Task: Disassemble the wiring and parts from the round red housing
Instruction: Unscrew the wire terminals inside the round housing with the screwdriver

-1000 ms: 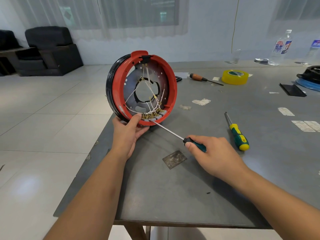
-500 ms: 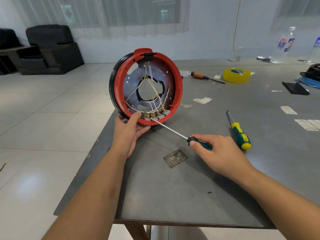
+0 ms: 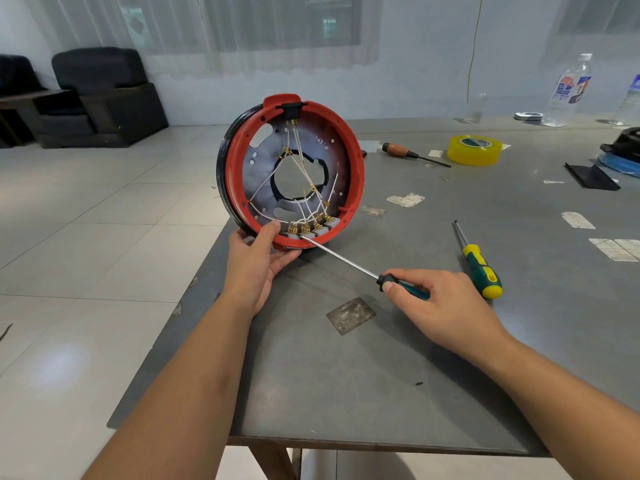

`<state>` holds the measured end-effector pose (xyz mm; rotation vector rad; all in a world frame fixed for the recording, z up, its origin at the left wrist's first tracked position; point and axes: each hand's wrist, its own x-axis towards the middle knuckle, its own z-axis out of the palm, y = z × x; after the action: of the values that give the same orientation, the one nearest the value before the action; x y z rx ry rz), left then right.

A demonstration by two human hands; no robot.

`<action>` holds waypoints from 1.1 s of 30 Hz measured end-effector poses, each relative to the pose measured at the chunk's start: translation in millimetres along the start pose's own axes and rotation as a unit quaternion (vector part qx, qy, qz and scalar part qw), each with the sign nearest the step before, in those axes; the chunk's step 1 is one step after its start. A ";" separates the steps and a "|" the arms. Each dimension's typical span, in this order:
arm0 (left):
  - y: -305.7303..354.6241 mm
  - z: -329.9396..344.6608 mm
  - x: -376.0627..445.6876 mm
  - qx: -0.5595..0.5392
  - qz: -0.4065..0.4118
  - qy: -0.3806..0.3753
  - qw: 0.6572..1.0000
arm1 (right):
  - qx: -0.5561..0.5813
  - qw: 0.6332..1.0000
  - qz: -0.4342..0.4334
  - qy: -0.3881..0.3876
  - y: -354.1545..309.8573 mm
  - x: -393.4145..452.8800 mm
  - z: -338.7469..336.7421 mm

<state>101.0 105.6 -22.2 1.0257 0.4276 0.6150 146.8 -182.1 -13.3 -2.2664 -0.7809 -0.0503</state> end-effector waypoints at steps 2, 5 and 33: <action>0.1 0.3 -0.4 0.002 0.000 -0.002 1.000 | 0.002 1.000 -0.003 0.003 0.8 -0.3 0.6; 0.7 0.6 -0.6 -0.007 -0.003 -0.004 1.000 | 0.005 1.000 -0.003 0.006 2.1 -0.5 1.0; 3.9 -2.4 -3.5 -0.104 0.006 0.010 0.995 | 0.049 0.996 -0.077 0.010 -8.8 -3.7 22.0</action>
<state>95.9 106.4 -19.7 0.8251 0.3668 0.6666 134.9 -164.8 -24.9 -2.1084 -0.9257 -0.1037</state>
